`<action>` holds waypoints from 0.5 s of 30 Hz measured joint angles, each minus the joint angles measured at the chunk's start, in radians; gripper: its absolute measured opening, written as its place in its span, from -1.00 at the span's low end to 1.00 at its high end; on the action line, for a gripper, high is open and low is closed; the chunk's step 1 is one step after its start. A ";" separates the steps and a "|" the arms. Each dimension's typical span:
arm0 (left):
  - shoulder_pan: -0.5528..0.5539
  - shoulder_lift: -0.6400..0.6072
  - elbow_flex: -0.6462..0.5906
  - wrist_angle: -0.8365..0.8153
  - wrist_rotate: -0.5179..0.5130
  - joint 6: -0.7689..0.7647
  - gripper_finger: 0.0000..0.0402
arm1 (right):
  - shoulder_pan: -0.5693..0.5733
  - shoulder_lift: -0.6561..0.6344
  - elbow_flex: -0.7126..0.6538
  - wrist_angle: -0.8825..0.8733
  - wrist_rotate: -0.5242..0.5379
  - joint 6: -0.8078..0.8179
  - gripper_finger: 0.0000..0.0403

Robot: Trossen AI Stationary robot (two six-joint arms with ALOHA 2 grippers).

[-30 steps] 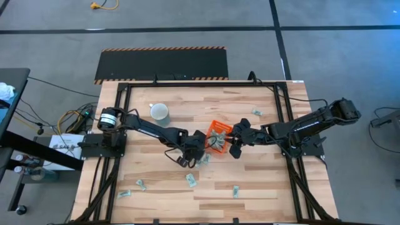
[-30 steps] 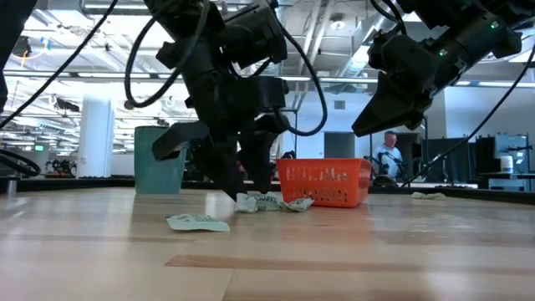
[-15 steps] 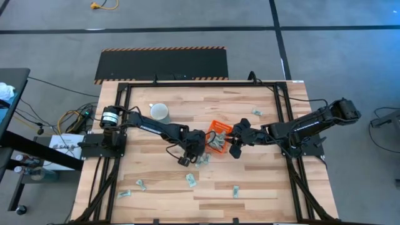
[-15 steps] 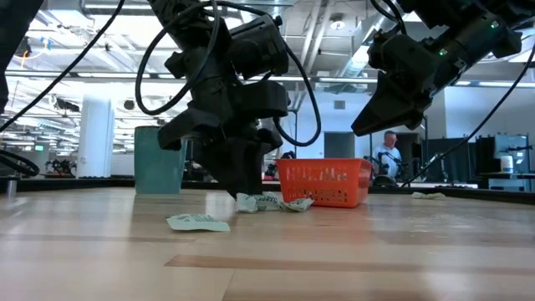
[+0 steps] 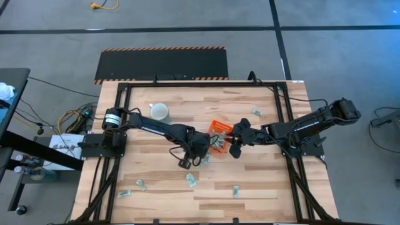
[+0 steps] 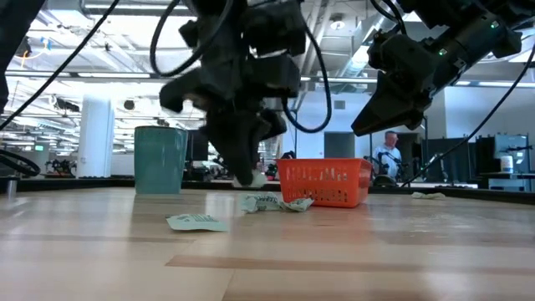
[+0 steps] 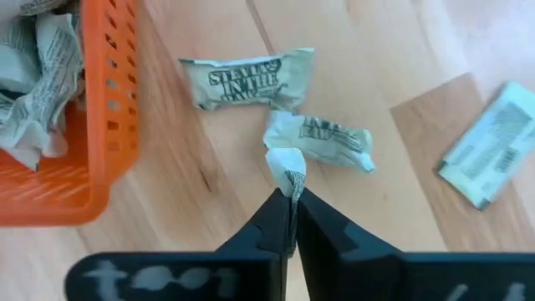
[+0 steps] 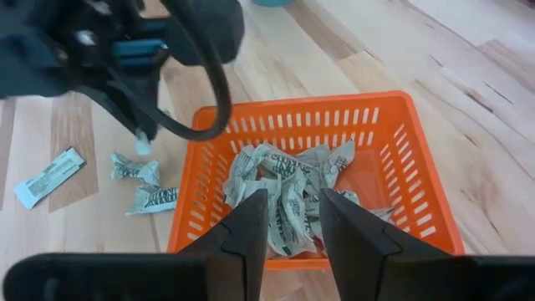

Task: Pick and place Stevia / Truvia into bins
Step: Put the stevia packet into the basket

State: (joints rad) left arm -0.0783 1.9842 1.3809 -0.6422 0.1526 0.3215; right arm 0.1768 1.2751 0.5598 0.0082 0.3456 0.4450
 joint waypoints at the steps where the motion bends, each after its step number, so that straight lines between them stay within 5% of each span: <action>1: -0.003 0.000 0.017 -0.029 -0.001 0.001 -0.98 | 0.000 0.000 0.000 0.000 0.001 0.000 -0.48; 15: 0.017 -0.003 0.247 -0.153 -0.088 0.091 -0.99 | 0.000 0.000 0.000 -0.001 0.046 0.011 -0.48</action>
State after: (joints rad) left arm -0.0616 1.9808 1.6275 -0.7952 0.0643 0.4121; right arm 0.1764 1.2751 0.5598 0.0076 0.3916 0.4561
